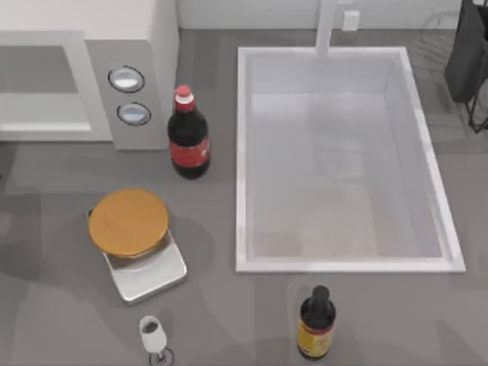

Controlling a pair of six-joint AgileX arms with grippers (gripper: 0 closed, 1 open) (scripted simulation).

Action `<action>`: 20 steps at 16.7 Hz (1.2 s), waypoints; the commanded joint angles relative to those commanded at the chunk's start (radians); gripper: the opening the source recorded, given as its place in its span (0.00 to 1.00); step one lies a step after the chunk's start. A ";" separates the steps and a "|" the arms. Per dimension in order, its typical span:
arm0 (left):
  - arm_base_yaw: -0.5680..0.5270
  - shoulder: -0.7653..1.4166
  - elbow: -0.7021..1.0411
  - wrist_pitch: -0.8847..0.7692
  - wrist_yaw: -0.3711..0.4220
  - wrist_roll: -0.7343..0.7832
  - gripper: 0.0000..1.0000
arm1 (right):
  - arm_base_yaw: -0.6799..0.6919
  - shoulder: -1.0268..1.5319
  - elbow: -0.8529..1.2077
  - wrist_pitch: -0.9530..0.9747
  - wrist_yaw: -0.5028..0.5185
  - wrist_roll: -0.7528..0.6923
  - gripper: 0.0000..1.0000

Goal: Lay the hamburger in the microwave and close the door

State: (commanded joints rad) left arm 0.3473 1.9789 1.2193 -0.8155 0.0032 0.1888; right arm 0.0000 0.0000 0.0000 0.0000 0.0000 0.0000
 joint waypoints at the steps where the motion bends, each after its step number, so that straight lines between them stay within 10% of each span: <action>1: -0.001 0.011 -0.007 0.018 0.000 -0.001 1.00 | 0.000 0.000 0.000 0.000 0.000 0.000 1.00; 13: -0.029 0.067 -0.021 0.088 0.001 -0.026 1.00 | 0.000 0.000 0.000 0.000 0.000 0.000 1.00; 20: -0.029 0.067 -0.021 0.088 0.001 -0.026 0.47 | 0.000 0.000 0.000 0.000 0.000 0.000 1.00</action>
State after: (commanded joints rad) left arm 0.3186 2.0456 1.1985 -0.7274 0.0040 0.1627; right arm 0.0000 0.0000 0.0000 0.0000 0.0000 0.0000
